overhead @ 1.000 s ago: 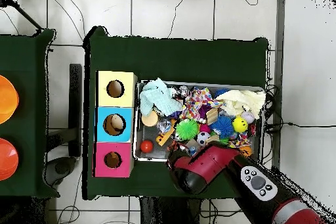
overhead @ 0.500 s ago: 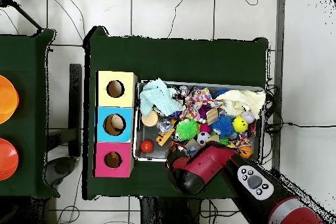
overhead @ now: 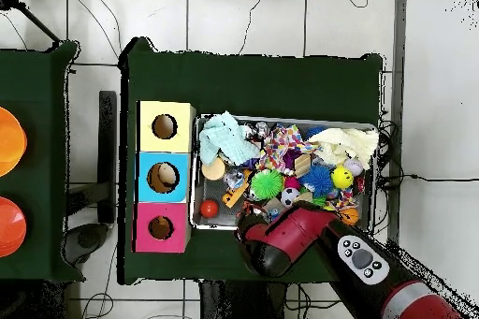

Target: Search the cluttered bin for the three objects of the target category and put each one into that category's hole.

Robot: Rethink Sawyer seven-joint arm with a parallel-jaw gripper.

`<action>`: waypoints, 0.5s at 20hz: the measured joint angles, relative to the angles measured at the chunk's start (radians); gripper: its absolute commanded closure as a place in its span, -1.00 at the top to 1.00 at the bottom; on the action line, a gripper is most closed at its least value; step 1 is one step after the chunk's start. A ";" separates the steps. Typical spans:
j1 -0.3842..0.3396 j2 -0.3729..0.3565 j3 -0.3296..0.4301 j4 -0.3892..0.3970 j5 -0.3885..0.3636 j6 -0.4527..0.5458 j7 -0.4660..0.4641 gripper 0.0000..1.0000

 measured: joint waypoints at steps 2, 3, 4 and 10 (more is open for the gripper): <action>-0.001 -0.004 0.000 0.000 0.006 0.000 0.000 -1.00; -0.003 -0.007 0.000 0.001 0.013 0.001 0.000 -1.00; -0.007 -0.013 0.001 0.005 0.025 0.002 0.000 -1.00; -0.078 -0.074 0.021 0.045 0.123 0.056 0.000 -1.00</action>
